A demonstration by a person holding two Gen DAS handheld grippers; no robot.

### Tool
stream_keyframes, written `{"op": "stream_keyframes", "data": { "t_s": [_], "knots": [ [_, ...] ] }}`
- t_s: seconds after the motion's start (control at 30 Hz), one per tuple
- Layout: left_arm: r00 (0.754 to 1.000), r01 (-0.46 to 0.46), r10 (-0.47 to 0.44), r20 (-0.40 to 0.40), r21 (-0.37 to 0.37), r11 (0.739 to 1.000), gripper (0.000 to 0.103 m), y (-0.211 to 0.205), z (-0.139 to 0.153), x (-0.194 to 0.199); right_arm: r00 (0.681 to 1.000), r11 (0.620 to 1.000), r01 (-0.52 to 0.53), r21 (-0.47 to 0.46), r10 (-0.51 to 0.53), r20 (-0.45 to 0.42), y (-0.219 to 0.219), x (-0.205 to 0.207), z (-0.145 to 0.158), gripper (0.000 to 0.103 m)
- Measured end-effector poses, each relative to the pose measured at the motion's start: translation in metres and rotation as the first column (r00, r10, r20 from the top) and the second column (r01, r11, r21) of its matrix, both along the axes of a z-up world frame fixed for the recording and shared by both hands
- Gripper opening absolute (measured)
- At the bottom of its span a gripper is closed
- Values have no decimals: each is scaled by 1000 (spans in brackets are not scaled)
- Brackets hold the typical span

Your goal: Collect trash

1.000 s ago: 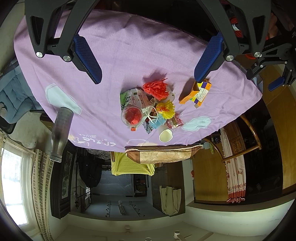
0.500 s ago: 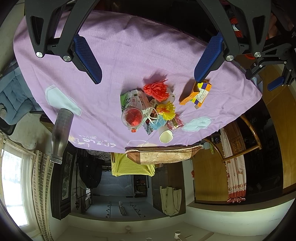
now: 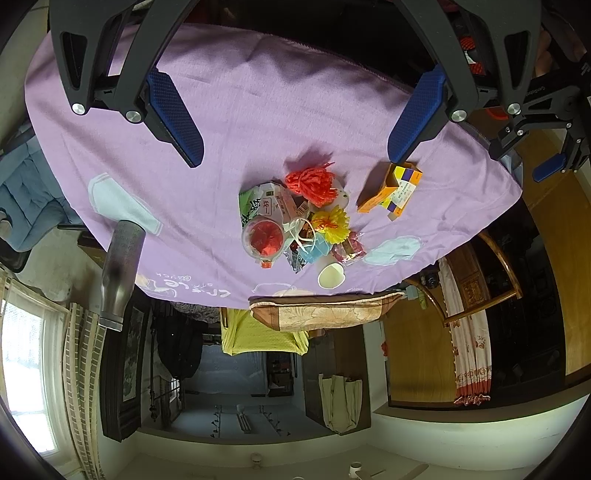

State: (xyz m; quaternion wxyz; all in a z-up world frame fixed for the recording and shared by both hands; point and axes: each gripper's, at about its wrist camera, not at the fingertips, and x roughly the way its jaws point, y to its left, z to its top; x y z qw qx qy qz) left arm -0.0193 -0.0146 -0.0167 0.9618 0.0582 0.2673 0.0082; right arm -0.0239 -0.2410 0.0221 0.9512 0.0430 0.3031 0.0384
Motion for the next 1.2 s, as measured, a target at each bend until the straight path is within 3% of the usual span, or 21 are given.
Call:
{"op": "stream_keyframes", "data": {
  "t_s": [0.37, 0.7, 0.87, 1.03, 1.2],
  "knots": [
    [999, 14, -14, -32, -12, 1000, 97, 3, -7, 4, 1000, 1000, -2, 7, 2, -18, 1, 3, -3, 98],
    [987, 15, -32, -157, -110, 994, 97, 20, -20, 42, 997, 1000, -4, 19, 5, -71, -8, 24, -21, 98],
    [963, 102, -141, -231, -172, 980, 97, 0, -27, 72, 994, 999, -4, 45, 9, -106, -16, 43, -37, 98],
    [935, 195, -246, -256, -209, 958, 97, -31, -25, 107, 995, 998, 16, 60, -10, -104, -31, 55, -46, 98],
    [914, 218, -277, -297, -216, 952, 97, -57, -28, 159, 994, 995, 47, 85, -37, -106, -49, 63, -52, 98]
  ]
}}
